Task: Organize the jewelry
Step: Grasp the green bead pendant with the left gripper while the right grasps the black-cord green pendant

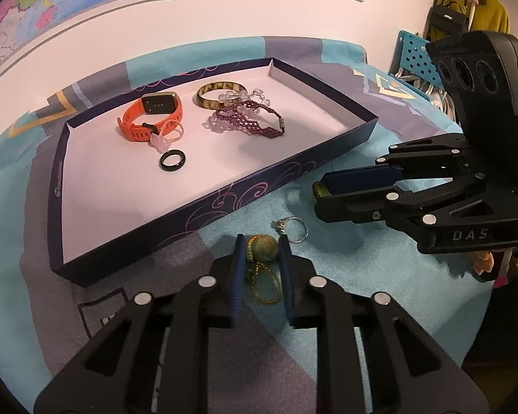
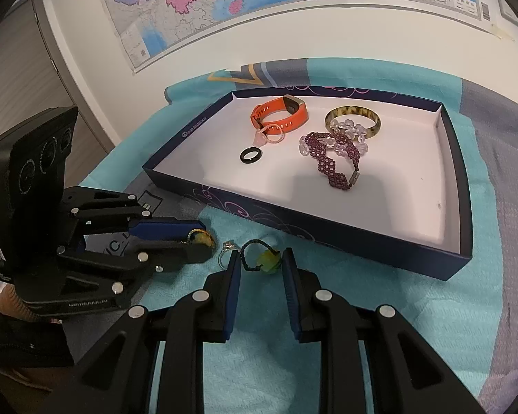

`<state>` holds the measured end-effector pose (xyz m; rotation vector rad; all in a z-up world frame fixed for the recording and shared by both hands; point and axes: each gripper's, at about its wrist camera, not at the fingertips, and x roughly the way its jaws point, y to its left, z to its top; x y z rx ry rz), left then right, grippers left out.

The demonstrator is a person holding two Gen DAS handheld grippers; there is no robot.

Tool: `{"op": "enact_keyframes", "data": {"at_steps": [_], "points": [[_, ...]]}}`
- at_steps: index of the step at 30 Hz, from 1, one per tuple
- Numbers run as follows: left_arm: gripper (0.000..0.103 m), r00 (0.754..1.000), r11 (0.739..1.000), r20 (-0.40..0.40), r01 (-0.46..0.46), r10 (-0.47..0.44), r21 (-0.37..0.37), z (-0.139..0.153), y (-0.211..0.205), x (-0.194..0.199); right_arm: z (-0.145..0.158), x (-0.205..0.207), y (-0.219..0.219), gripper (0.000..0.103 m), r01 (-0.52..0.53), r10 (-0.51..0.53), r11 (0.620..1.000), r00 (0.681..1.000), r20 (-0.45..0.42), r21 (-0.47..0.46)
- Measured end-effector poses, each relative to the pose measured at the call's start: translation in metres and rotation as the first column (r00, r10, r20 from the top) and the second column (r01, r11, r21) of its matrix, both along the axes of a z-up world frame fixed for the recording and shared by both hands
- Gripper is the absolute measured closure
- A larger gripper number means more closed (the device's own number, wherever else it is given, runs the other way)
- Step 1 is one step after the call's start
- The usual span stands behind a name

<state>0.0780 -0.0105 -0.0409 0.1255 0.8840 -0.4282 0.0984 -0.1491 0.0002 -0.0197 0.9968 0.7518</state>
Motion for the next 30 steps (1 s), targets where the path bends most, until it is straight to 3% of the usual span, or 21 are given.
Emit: {"op": "enact_keyframes", "data": {"at_steps": [30], "points": [[0.085, 0.99, 0.993, 0.125, -0.048, 0.061, -0.106, 0.045, 0.012, -0.023, 0.029, -0.003, -0.013, 0.08, 0.027, -0.029, 0.999, 0.997, 0.075, 0.031]]}}
